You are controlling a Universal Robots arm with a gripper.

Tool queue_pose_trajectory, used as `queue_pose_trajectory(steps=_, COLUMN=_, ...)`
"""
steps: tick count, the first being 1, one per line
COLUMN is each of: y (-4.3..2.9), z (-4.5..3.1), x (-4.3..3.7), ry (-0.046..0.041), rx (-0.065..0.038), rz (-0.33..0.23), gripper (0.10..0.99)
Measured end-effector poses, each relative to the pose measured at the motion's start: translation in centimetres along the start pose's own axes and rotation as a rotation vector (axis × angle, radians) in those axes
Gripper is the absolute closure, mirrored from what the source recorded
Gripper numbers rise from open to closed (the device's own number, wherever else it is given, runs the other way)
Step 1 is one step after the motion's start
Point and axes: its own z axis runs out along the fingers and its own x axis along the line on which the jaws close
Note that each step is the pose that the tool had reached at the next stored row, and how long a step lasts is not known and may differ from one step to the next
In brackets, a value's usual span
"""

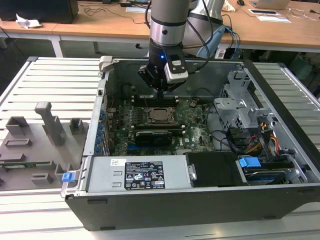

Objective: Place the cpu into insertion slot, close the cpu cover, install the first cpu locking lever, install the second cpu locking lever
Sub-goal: 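Install the first cpu locking lever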

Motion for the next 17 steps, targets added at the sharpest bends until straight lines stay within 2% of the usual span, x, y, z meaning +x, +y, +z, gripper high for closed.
queue_pose_trajectory(steps=4, y=0.00, z=0.00, x=0.00, ry=0.0007, rx=0.000, rz=-0.024, gripper=0.980)
queue_pose_trajectory(steps=7, y=0.00, z=0.00, x=0.00, ry=0.0024, rx=0.001, rz=-0.083, gripper=0.980)
queue_pose_trajectory(steps=17, y=0.00, z=0.00, x=0.00, ry=0.0041, rx=0.002, rz=-0.141, gripper=0.980)
